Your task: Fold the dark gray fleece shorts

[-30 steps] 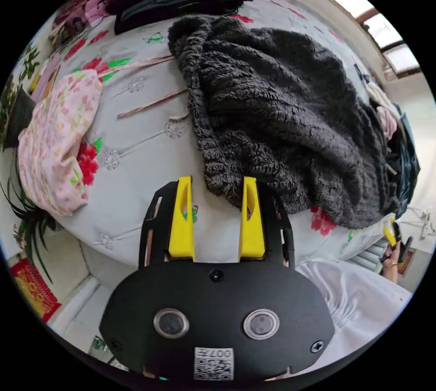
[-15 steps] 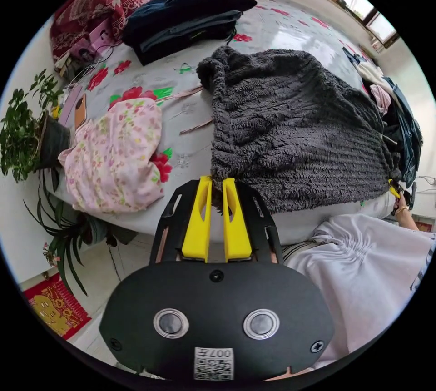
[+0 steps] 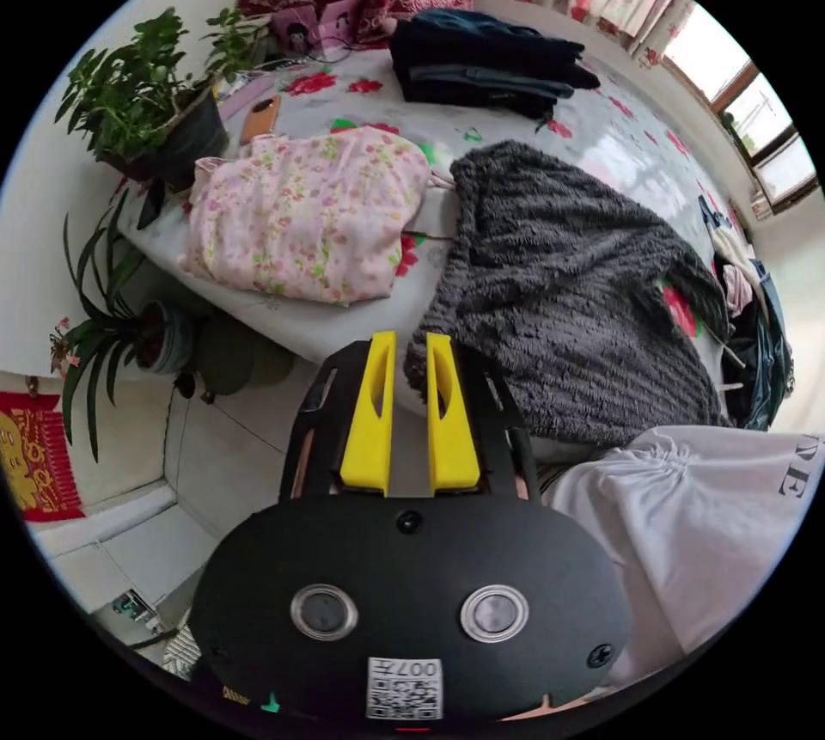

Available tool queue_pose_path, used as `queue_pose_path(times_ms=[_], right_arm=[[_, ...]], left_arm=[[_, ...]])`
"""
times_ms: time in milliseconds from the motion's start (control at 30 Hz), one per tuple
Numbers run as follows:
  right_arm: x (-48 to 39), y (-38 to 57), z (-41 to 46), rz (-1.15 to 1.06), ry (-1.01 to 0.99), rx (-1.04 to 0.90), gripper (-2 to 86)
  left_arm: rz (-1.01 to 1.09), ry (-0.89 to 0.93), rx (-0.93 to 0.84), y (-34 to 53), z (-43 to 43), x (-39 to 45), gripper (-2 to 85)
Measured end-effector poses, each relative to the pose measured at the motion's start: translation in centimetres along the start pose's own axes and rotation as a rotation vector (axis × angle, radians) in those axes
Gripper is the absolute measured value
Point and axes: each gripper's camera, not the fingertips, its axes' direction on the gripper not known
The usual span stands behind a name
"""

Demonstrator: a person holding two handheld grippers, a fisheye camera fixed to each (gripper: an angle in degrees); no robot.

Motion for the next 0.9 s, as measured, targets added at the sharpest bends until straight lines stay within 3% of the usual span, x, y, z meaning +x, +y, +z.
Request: queue_pose_path(times_ms=[67,233,433,600,700,733,767,900], right_arm=[[-1.9,-2.6,-0.2,-0.041,-0.075,0.046,7.1],[-13.4,-12.1,5.3,-0.238,-0.331,-0.035,8.7],[-28.8,-18.6,11.8,-0.482,-0.274,-0.166,9.6],[-33.8,-19.3,18.2,-0.503,-0.218,-0.367,7.0],[-34.4,-18.9,19.2,-0.524,-0.244,-0.440,3.4],[-34.1,-19.1,17.7,-0.532,-0.263,-0.393,2.4],[-33.8,-19.2,16.6,-0.529,-0.275,-0.352,2.1],[-29.5,-19.9,5.2,-0.442,-0.439,-0.027,0.6]], left_arm=[[0.001,0.015,0.090,-2.9,-0.8,-0.2,5.4],[0.097,0.183,0.082,-12.0,3.5,4.3,8.4],[0.265,0.124,-0.007,-22.3,10.6,12.8,9.1],[0.272,0.004,-0.100,-27.8,17.2,16.1,10.5],[0.281,-0.054,-0.241,-29.2,22.8,16.9,11.4],[0.319,-0.068,-0.294,-29.0,24.6,17.1,10.5],[0.356,-0.035,-0.200,-28.8,23.9,16.8,7.8],[0.430,0.015,-0.208,-28.3,23.6,16.0,0.7]])
